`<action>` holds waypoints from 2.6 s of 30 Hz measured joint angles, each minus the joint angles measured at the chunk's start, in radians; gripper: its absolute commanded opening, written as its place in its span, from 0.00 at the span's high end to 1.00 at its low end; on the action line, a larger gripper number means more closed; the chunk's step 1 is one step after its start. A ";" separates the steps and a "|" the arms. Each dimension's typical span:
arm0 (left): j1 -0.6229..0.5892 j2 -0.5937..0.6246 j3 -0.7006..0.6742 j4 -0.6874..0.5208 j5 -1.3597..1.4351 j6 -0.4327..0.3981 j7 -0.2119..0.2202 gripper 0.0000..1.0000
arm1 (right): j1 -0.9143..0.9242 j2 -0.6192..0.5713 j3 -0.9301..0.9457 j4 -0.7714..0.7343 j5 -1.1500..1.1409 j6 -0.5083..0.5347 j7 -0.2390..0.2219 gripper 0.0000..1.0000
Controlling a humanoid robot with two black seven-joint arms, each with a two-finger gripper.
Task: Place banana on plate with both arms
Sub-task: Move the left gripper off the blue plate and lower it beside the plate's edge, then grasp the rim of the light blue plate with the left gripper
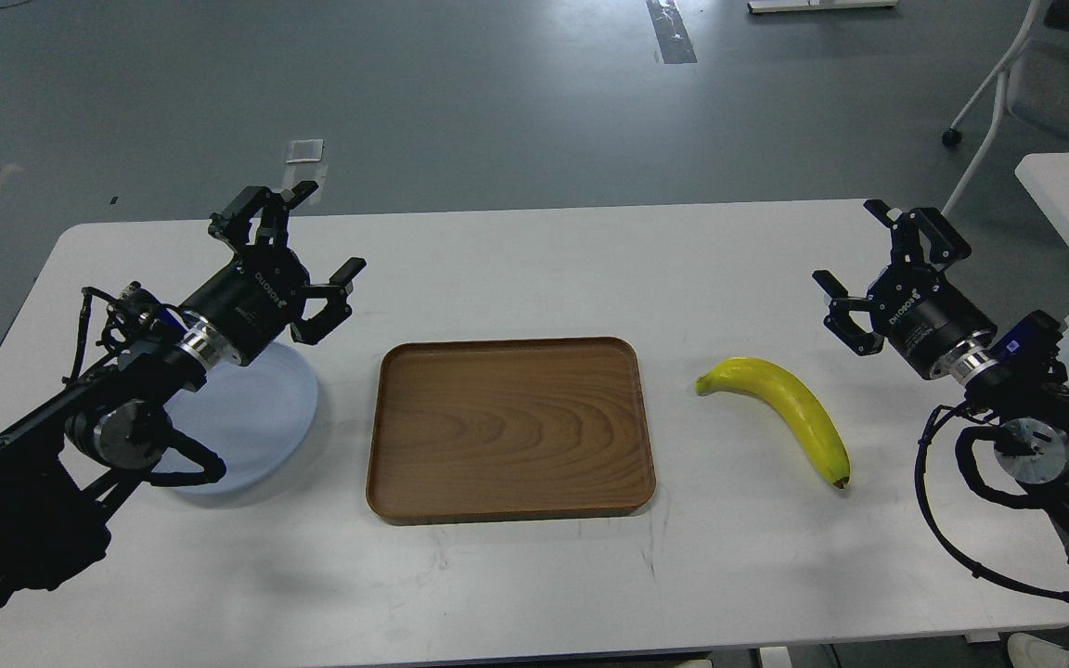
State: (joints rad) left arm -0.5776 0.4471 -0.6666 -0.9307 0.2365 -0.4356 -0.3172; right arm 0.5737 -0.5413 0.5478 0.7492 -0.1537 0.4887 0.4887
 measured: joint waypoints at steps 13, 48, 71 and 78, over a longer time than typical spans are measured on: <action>-0.004 0.050 0.000 0.017 0.001 -0.038 -0.007 0.00 | 0.000 0.000 -0.003 -0.001 0.000 0.000 0.000 0.00; -0.143 0.543 0.392 -0.026 1.413 0.160 -0.172 0.01 | 0.013 -0.002 -0.017 0.007 -0.003 0.000 0.000 0.00; -0.126 0.359 0.492 0.218 1.365 0.201 -0.171 0.32 | 0.012 0.000 -0.020 0.002 -0.004 0.000 0.000 0.00; -0.112 0.358 0.492 0.219 1.364 0.201 -0.171 0.88 | 0.012 0.001 -0.023 0.002 -0.004 0.000 0.000 0.00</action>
State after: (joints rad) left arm -0.6893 0.8054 -0.1748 -0.7118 1.6008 -0.2347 -0.4887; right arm 0.5860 -0.5400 0.5248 0.7516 -0.1579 0.4887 0.4887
